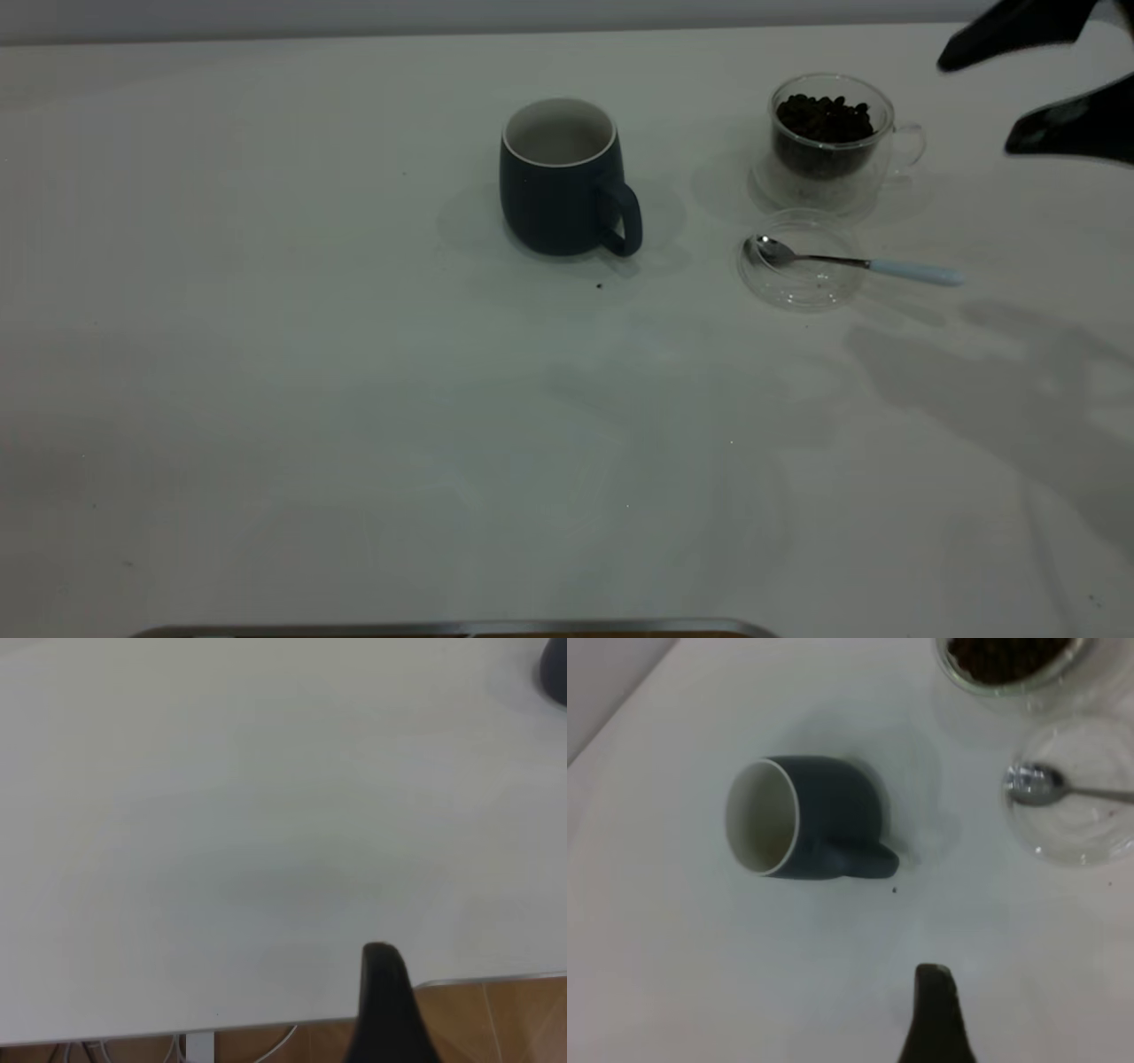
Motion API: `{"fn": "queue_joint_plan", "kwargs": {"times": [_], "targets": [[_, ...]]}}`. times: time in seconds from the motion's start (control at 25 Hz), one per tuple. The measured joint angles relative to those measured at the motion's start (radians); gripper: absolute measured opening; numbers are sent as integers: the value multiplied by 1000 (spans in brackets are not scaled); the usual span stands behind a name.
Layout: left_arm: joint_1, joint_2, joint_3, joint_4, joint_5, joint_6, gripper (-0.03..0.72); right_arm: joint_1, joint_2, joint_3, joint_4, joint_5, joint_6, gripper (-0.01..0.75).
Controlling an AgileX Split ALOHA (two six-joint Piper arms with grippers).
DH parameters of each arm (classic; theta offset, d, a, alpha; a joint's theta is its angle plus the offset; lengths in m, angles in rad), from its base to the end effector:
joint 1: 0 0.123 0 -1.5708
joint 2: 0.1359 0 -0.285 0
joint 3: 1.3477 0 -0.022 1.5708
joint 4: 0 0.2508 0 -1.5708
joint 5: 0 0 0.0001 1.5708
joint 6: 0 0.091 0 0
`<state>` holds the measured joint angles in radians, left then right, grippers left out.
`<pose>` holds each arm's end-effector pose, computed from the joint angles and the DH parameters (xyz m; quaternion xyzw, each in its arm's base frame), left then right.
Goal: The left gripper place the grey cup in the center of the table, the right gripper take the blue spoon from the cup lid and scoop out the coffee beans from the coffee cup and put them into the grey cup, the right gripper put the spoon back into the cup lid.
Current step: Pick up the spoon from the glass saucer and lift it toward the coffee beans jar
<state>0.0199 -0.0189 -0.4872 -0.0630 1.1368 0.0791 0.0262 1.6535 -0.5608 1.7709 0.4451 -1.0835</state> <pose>-0.0096 -0.0054 0.2677 0.0283 0.8701 -0.0071 0.4921 0.2642 0.0454 0.1361 0.2430 0.8939 0.3044 0.2218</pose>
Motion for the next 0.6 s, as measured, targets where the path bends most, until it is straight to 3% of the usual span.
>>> {"fn": "queue_joint_plan", "kwargs": {"times": [0.4, 0.6], "targets": [[0, 0, 0, 0, 0, 0, 567, -97, 267, -15, 21, 136, -74, 605], [0, 0, 0, 0, 0, 0, 567, -106, 362, -59, 21, 169, -102, 605]]}}
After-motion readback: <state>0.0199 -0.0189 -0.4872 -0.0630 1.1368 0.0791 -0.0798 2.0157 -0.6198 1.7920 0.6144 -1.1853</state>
